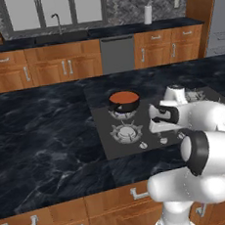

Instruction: Wait until the marinara sauce is simmered to a deep red color and then turn off the stove.

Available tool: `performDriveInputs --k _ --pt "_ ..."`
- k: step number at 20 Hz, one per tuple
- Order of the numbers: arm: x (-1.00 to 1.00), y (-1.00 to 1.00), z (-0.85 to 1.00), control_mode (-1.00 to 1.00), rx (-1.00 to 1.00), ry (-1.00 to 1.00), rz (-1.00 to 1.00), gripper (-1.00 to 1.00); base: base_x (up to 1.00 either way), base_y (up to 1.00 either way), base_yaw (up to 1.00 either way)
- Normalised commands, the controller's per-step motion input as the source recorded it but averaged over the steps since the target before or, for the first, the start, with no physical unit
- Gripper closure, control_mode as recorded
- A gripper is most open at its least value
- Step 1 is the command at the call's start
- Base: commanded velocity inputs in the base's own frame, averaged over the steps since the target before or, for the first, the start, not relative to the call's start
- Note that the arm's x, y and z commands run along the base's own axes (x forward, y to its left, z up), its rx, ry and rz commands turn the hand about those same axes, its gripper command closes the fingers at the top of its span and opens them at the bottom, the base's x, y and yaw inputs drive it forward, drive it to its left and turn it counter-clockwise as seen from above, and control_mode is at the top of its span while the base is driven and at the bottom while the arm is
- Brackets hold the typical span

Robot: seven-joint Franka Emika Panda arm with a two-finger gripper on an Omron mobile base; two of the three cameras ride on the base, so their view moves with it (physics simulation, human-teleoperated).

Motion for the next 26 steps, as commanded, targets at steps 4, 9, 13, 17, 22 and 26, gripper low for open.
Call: performDriveInputs --k 4,9,13,17,22,26 --pt "0.13 0.0 -0.25 -1.0 0.0 0.07 0.0 -1.0 0.0 0.0 0.0" --pt "0.16 0.0 -0.27 -1.0 0.0 0.04 0.0 -1.0 0.0 0.0 0.0" --pt "0.1 0.0 -0.22 -1.0 0.0 0.0 0.0 -1.0 0.0 0.0 0.0" --pt "0.08 -0.04 -0.21 -1.0 0.0 0.0 0.0 -1.0 0.0 0.0 0.0" --pt "0.08 -0.12 -0.17 -1.0 0.0 0.0 0.0 -1.0 0.0 0.0 0.0" --pt "0.08 -0.06 -0.14 -1.0 0.0 0.0 0.0 -1.0 0.0 0.0 0.0"
